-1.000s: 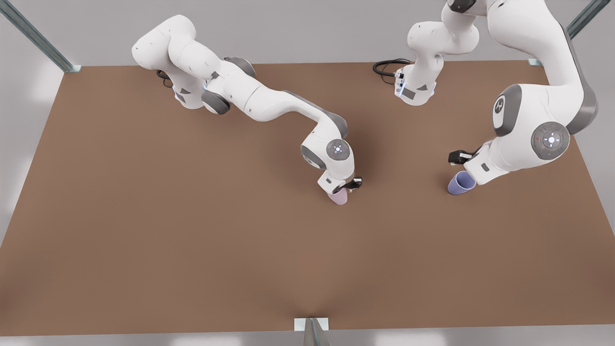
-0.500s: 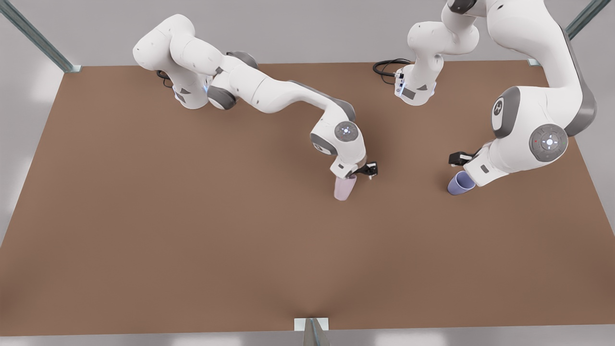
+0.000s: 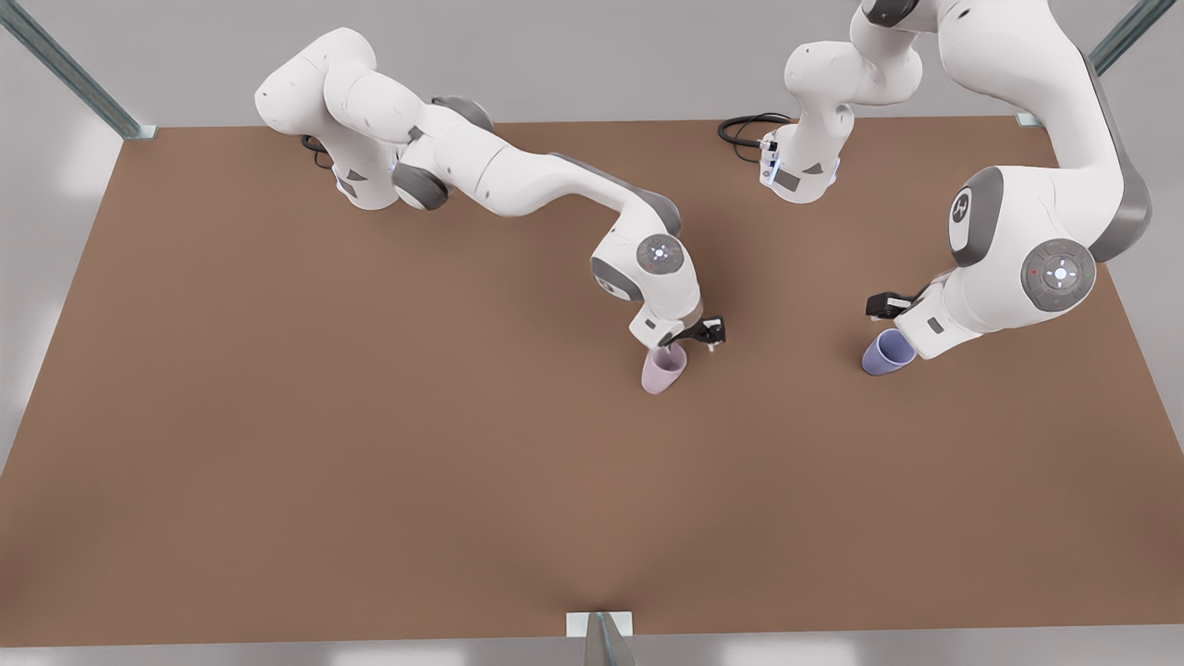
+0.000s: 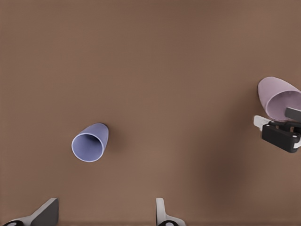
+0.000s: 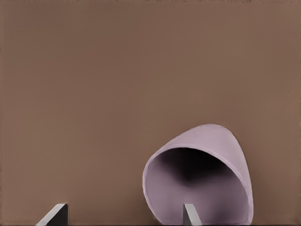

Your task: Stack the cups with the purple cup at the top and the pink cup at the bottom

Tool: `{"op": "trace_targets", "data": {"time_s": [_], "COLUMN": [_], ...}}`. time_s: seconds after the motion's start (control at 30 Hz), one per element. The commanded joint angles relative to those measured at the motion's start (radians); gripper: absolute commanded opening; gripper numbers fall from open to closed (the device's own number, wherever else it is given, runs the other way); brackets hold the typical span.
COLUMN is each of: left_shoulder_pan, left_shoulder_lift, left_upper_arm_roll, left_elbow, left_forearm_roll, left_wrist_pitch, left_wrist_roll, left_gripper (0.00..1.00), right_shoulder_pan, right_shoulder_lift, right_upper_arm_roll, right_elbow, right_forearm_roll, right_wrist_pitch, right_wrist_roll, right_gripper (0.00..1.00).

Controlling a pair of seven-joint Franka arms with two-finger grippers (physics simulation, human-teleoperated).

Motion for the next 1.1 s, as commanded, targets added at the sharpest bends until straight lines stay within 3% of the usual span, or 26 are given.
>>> {"op": "trace_targets", "data": {"time_s": [0.0,0.07,0.2,0.23,0.3,0.33,0.4,0.47,0.53,0.57,0.67,0.77,0.83,0.9,0.93,1.07], "left_shoulder_pan": [0.0,0.0,0.003,0.003,0.003,0.003,0.005,0.032,0.035,0.038,0.054,0.054,0.055,0.064,0.066,0.132], "left_shoulder_lift": [-0.001,0.0,-0.047,-0.174,-0.167,-0.156,-0.164,-0.162,-0.144,-0.144,-0.135,-0.135,-0.136,-0.138,-0.138,-0.085], "left_upper_arm_roll": [0.0,0.0,0.001,0.006,0.008,0.009,0.038,0.07,0.118,0.121,0.121,0.121,0.123,0.123,0.123,0.123], "left_elbow": [0.0,0.001,-0.053,-0.292,-0.331,-0.328,-0.328,-0.331,-0.336,-0.336,-0.344,-0.353,-0.37,-0.44,-0.495,-0.566], "left_forearm_roll": [0.001,0.001,-0.001,0.001,-0.002,-0.002,-0.001,-0.005,-0.009,-0.009,-0.009,-0.009,-0.009,-0.004,-0.004,-0.001], "left_wrist_pitch": [0.001,0.001,0.059,0.256,0.346,0.347,0.352,0.35,0.355,0.355,0.37,0.38,0.384,0.471,0.545,0.665], "left_wrist_roll": [0.0,0.0,-0.001,-0.015,-0.02,-0.02,-0.021,-0.038,-0.023,-0.02,-0.015,-0.017,-0.017,-0.02,-0.034,-0.021], "left_gripper": [1.0,1.0,1.0,1.0,1.0,1.0,1.0,1.0,1.0,1.0,1.0,1.0,1.0,1.0,1.0,1.0], "right_shoulder_pan": [-0.012,-0.107,-0.633,-0.647,-0.657,-0.66,-0.725,-0.763,-0.777,-0.783,-0.802,-0.843,-0.849,-0.878,-0.878,-0.872], "right_shoulder_lift": [-0.06,-0.268,-0.927,-0.959,-1.037,-1.041,-1.024,-0.893,-0.899,-0.916,-1.037,-1.126,-1.128,-1.14,-1.14,-1.137], "right_upper_arm_roll": [0.0,-0.003,-0.012,-0.092,-0.288,-0.341,-0.344,-0.345,-0.347,-0.345,-0.333,-0.275,-0.249,-0.181,-0.181,-0.183], "right_elbow": [-0.011,-0.1,-0.83,-0.885,-0.981,-0.979,-0.961,-0.772,-0.789,-0.818,-1.008,-1.137,-1.134,-1.137,-1.139,-1.113], "right_forearm_roll": [0.017,0.073,0.064,0.064,0.111,0.142,0.145,0.145,0.146,0.146,0.151,0.143,0.137,0.105,0.105,0.073], "right_wrist_pitch": [-0.156,-0.299,-0.281,-0.298,-0.38,-0.407,-0.437,-0.514,-0.514,-0.479,-0.385,-0.264,-0.267,-0.267,-0.267,-0.321], "right_wrist_roll": [-0.057,-0.113,-0.425,-0.523,-0.936,-1.077,-1.265,-1.278,-1.278,-1.288,-1.754,-2.019,-1.848,-1.964,-1.882,-1.068], "right_gripper": [0.93,0.93,1.0,1.0,1.0,1.0,1.0,1.0,1.0,1.0,1.0,1.0,1.0,1.0,1.0,1.0]}}
